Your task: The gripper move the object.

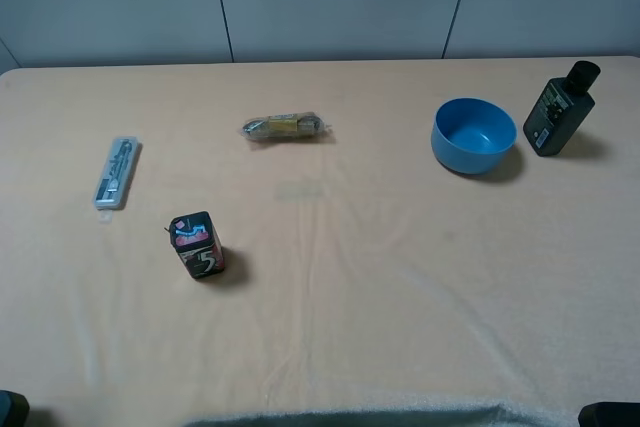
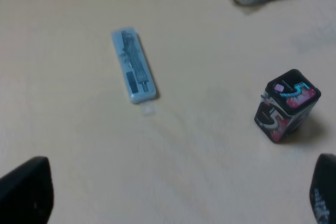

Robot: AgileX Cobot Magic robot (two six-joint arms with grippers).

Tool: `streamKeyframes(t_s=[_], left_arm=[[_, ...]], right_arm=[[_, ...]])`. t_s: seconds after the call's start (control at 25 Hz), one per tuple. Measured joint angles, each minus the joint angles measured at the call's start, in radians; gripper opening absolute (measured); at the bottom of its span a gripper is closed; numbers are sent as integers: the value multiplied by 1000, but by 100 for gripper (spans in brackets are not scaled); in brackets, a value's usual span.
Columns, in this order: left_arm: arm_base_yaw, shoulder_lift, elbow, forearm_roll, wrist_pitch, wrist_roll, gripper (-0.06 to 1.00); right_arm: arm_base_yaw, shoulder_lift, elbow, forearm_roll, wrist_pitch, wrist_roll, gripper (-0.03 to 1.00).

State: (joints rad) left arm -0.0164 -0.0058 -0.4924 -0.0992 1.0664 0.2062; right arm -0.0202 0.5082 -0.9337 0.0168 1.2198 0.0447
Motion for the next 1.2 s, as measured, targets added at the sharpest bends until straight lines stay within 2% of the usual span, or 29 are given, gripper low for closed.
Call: streamKeyframes(t_s=[0.52, 0.8, 0.92, 1.2], left_arm=[[0, 0, 0, 0, 0, 0, 99], [0, 0, 0, 0, 0, 0, 99], [0, 0, 0, 0, 0, 0, 99], [0, 0, 0, 0, 0, 0, 99]], right_arm=[[0, -374, 290, 0, -7, 0, 69], [0, -514, 423, 0, -144, 0, 69], [0, -514, 441, 0, -181, 0, 69], [0, -514, 441, 0, -186, 1, 69]])
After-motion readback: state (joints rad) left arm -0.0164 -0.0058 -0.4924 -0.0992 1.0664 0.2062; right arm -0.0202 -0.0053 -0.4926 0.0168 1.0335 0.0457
